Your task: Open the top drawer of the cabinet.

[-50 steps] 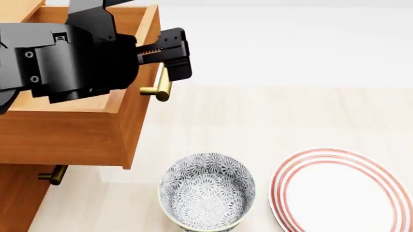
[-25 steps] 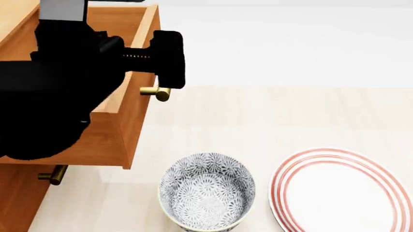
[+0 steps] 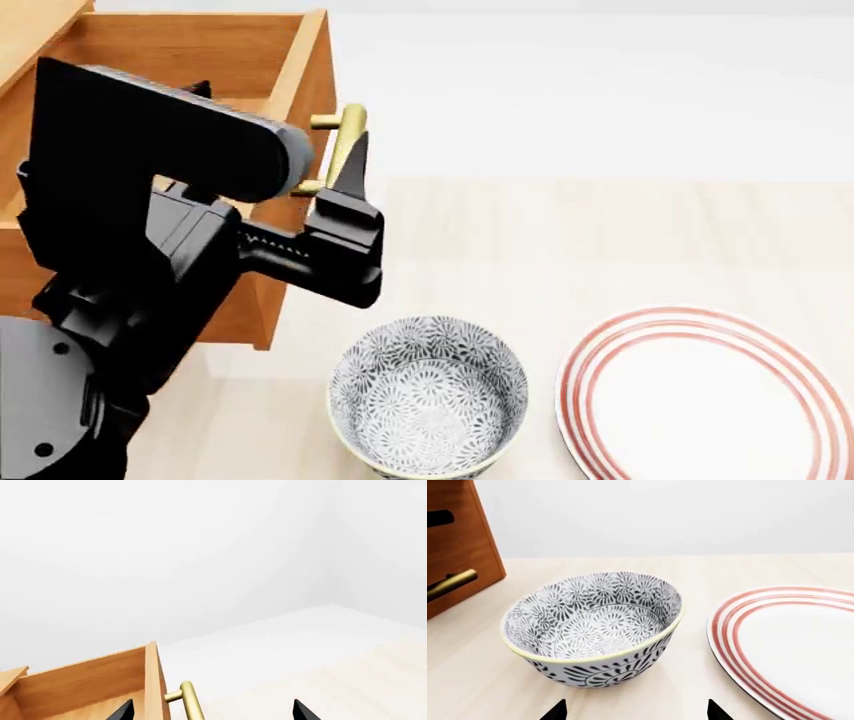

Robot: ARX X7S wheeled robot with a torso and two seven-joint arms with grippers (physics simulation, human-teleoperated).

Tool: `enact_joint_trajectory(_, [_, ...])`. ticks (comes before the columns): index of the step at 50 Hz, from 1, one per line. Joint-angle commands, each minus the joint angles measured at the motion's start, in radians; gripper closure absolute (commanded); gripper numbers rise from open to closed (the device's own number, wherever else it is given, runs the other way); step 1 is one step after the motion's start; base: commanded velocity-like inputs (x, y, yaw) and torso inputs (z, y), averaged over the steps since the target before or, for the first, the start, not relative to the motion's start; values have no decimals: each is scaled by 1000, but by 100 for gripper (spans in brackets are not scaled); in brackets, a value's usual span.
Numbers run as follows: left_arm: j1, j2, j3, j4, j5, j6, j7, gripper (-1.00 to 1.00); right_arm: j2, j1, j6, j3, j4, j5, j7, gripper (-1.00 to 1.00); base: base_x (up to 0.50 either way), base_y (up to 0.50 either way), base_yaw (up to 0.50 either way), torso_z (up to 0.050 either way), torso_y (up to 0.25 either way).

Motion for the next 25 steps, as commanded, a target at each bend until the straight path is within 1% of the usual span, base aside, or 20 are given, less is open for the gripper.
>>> enact_joint_trajectory(1, [64, -42, 39, 213, 189, 14, 4, -100, -19, 5, 3, 25, 0, -13, -17, -100, 0, 0, 0, 0, 0])
enact_joint_trajectory(11, [133, -94, 88, 350, 290, 11, -54, -100, -21, 8, 1, 26, 6, -10, -14, -100, 0, 0, 0, 0, 0])
enact_joint_trajectory(12, [152, -106, 97, 354, 331, 23, -52, -100, -20, 8, 1, 27, 6, -9, -13, -100, 0, 0, 0, 0, 0])
enact_joint_trajectory(14, [186, -120, 103, 346, 353, 53, -32, -100, -21, 9, -1, 27, 8, -10, -14, -100, 0, 0, 0, 0, 0])
enact_joint_trajectory(16, [222, -140, 129, 341, 437, 85, -6, -100, -20, 8, -2, 26, 8, -10, -14, -100, 0, 0, 0, 0, 0])
enact_joint_trajectory(21, [274, -174, 133, 337, 488, 141, 11, -100, -19, 7, -4, 24, 8, -11, -14, -100, 0, 0, 0, 0, 0])
enact_joint_trajectory(22, [286, -183, 143, 348, 538, 155, 7, -100, -20, 8, -5, 24, 11, -11, -15, -100, 0, 0, 0, 0, 0])
enact_joint_trajectory(25, [326, -205, 164, 352, 599, 198, 24, -100, -17, 6, -1, 23, 3, -10, -12, -100, 0, 0, 0, 0, 0])
